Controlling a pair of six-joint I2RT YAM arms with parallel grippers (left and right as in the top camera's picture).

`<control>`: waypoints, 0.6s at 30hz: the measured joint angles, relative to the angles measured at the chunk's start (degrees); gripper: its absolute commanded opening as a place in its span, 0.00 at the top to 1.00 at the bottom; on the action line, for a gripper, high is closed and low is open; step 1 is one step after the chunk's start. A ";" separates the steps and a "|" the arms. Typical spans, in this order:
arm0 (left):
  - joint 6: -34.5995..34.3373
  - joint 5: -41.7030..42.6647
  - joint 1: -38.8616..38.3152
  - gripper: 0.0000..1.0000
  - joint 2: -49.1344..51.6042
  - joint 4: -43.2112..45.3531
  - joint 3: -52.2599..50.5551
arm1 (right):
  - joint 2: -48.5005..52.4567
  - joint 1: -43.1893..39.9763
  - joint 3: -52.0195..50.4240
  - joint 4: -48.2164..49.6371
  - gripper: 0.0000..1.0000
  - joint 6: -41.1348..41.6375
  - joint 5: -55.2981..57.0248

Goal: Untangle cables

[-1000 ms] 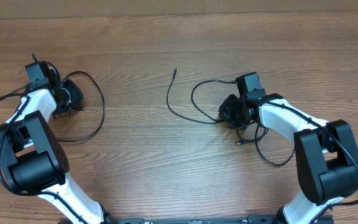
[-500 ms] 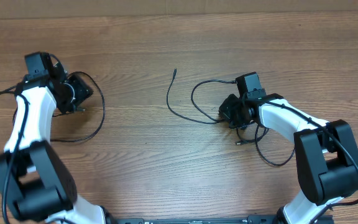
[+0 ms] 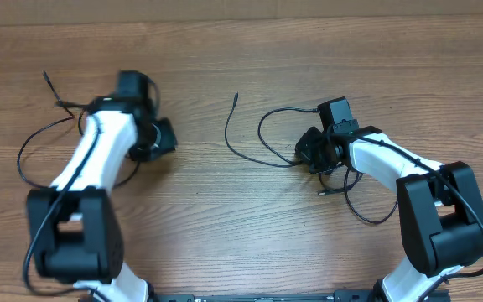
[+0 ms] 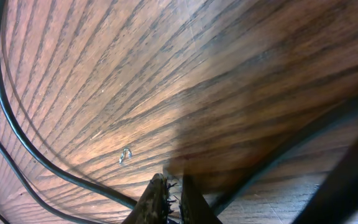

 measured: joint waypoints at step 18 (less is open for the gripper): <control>0.02 -20.55 12.98 0.87 12.28 15.93 3.28 | -0.04 0.00 0.00 -0.02 0.92 0.00 0.24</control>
